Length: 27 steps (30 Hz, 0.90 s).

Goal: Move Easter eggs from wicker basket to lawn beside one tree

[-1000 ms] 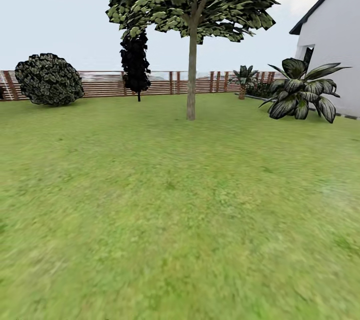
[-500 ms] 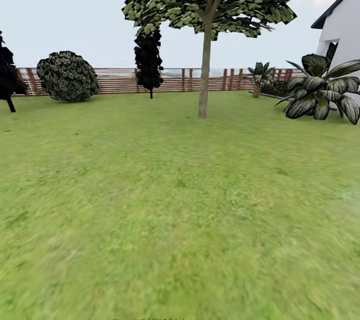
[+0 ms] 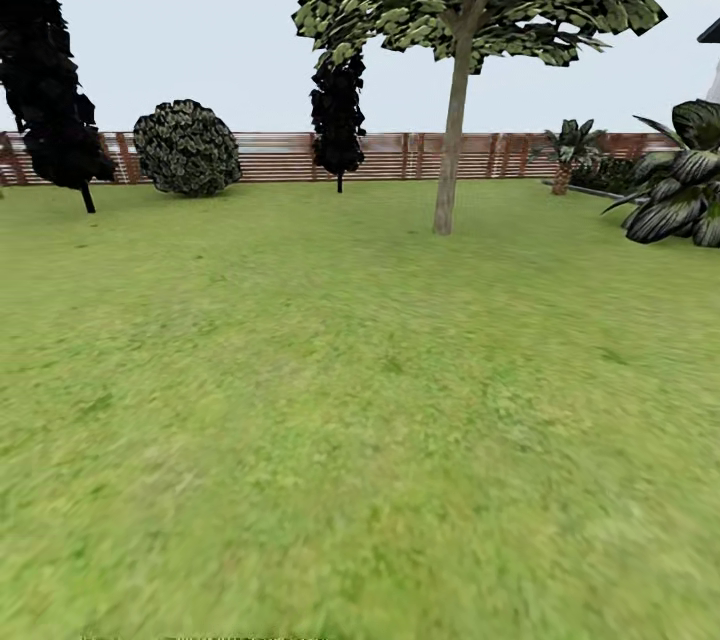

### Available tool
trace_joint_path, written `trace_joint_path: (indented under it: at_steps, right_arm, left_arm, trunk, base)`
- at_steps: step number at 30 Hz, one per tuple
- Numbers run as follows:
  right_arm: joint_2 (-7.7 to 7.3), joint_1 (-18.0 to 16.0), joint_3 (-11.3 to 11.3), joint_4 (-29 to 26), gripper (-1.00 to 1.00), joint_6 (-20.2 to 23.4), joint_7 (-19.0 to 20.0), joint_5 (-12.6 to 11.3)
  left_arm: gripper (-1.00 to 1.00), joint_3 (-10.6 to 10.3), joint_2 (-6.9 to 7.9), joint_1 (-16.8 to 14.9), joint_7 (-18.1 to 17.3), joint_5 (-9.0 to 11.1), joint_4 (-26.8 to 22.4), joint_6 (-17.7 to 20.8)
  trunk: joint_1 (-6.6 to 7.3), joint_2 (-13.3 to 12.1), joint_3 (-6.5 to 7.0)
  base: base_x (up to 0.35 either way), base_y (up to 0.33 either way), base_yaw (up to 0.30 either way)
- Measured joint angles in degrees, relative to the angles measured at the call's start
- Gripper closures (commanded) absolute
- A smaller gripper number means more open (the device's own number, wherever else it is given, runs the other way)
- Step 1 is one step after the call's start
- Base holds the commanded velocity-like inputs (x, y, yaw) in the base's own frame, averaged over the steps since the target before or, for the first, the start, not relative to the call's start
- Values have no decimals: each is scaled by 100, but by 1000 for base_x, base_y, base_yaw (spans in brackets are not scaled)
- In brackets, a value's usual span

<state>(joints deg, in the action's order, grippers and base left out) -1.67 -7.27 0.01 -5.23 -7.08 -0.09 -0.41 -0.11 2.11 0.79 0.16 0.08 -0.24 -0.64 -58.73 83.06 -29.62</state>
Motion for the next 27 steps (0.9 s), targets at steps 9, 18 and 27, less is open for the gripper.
trace_joint_path:
  at_steps: [9,18,27]
  right_arm:
    - [0,0,1,0,-100,-1,0,-3]
    - [0,0,0,0,-100,-1,-4,-1]
    - [0,0,-1,0,-100,-2,-2,-2]
  left_arm:
    - [-100,0,0,0,0,0,-2,0]
    - [-100,-2,0,0,0,0,-3,0]
    - [-100,-3,0,0,0,0,-3,0]
  trunk:
    - [0,0,-1]
    - [0,0,-1]
    - [0,0,-1]
  base:
    - [0,0,284]
    - [0,0,286]
    - [0,0,288]
